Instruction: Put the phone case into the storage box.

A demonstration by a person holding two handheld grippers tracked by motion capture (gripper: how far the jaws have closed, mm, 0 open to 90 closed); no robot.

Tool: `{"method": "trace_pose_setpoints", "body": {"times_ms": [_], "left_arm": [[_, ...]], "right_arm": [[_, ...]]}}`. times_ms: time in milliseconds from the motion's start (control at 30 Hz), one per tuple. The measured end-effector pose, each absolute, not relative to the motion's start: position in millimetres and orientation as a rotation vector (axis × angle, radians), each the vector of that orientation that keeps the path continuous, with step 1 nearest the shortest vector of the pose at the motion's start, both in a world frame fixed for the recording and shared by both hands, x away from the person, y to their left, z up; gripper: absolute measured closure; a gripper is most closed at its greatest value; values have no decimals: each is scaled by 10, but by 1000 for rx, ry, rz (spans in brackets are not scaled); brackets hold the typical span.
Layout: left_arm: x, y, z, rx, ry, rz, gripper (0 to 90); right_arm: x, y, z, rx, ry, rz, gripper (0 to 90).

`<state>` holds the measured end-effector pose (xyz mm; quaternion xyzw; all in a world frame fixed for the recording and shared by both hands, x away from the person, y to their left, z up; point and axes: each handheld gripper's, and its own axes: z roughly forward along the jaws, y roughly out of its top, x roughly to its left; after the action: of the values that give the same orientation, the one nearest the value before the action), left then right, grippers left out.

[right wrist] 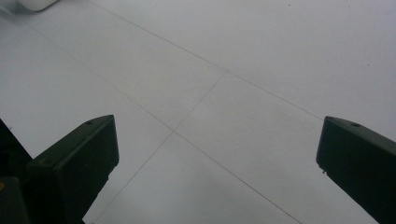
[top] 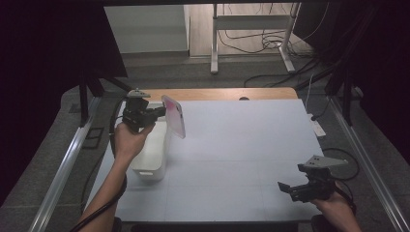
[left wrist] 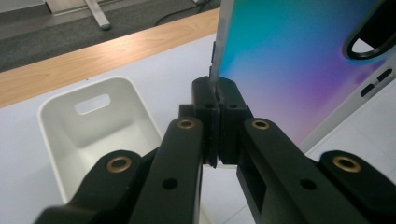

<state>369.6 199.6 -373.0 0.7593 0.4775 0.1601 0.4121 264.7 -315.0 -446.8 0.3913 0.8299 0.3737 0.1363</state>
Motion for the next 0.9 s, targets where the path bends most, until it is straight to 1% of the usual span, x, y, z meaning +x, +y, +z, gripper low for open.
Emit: {"method": "trace_pose_setpoints", "body": {"times_ms": [500,900], "left_arm": [[3841,2195,-3745,1894,1270,463,881],[3979,2341,-3775,1846,1344,521,881]], "right_arm": [[2645,-3144,-4470,1134,2398,1063,0],[2645,-3126,-4475,1123,2409,1044,0]]}}
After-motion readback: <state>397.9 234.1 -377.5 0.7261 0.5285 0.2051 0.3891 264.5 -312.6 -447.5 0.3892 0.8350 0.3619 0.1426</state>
